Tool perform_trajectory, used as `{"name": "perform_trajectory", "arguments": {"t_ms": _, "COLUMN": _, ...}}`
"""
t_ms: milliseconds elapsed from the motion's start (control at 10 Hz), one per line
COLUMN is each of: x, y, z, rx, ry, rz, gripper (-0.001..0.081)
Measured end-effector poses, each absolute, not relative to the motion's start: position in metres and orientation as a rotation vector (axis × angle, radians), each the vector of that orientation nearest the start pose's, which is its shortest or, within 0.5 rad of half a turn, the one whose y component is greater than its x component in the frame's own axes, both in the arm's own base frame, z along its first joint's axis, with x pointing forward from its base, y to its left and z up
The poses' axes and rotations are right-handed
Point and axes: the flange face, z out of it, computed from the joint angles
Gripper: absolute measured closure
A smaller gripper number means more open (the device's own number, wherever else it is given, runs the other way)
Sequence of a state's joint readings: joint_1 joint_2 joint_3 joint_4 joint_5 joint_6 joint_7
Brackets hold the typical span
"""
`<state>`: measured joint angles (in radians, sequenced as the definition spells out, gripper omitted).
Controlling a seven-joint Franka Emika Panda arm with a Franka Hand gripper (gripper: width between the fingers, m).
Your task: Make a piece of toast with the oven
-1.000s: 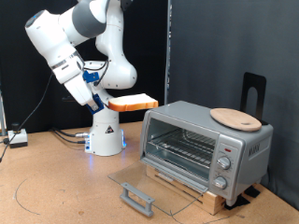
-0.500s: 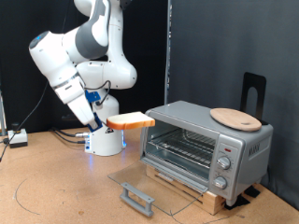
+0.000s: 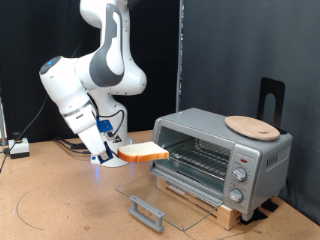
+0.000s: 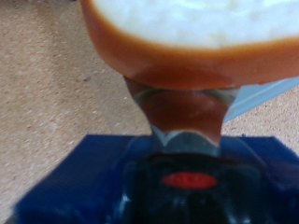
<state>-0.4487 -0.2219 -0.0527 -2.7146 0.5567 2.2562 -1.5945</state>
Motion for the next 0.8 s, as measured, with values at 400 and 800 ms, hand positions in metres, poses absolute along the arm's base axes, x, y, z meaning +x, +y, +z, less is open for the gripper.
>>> {"name": "perform_trajectory", "arguments": {"t_ms": 400, "x": 0.344, "y": -0.127, "z": 0.262, "rx": -2.545, "ry": -0.979, "rz": -0.29, "gripper": 0.0397}}
{"name": "perform_trajectory", "arguments": {"t_ms": 800, "x": 0.351, "y": -0.074, "z": 0.258, "rx": -2.512, "ry": -1.023, "rz": -0.327, "gripper": 0.0397}}
